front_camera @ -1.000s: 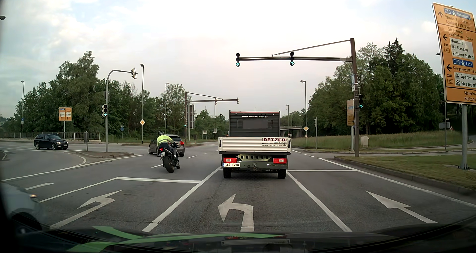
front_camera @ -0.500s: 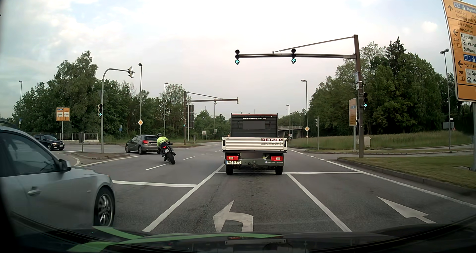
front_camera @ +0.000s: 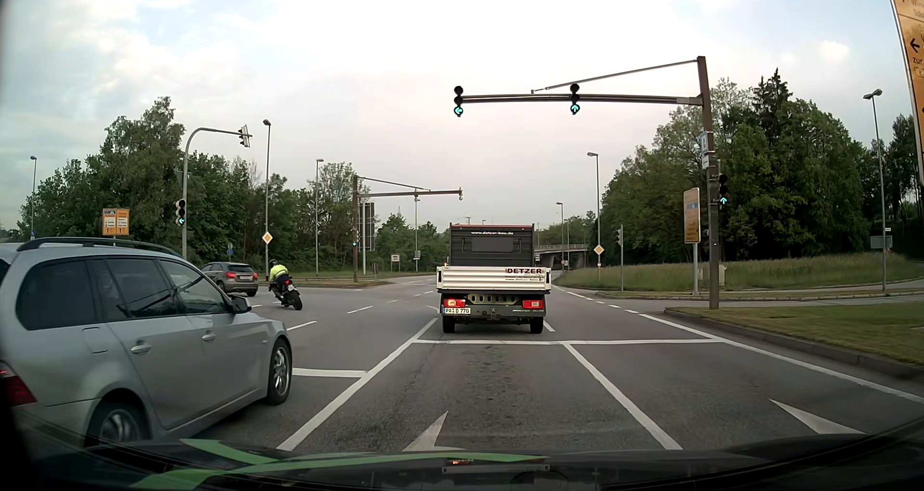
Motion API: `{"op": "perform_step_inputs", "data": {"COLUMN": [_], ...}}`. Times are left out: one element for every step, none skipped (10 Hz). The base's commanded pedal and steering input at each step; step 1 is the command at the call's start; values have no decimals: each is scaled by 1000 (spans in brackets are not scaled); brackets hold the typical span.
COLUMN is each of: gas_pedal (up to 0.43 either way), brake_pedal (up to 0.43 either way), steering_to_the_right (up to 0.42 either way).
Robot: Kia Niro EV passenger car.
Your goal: Follow the waypoints while adhering to traffic rules and regulations
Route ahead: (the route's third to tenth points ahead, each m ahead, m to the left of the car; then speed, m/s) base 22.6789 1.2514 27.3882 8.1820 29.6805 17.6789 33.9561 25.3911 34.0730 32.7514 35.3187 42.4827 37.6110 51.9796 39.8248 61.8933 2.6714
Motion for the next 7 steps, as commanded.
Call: {"op": "perform_step_inputs", "data": {"gas_pedal": [189, 189, 209, 209, 209, 209, 209], "brake_pedal": [0, 0, 0, 0, 0, 0, 0], "steering_to_the_right": [-5, -5, -4, -5, -4, -4, -2]}}
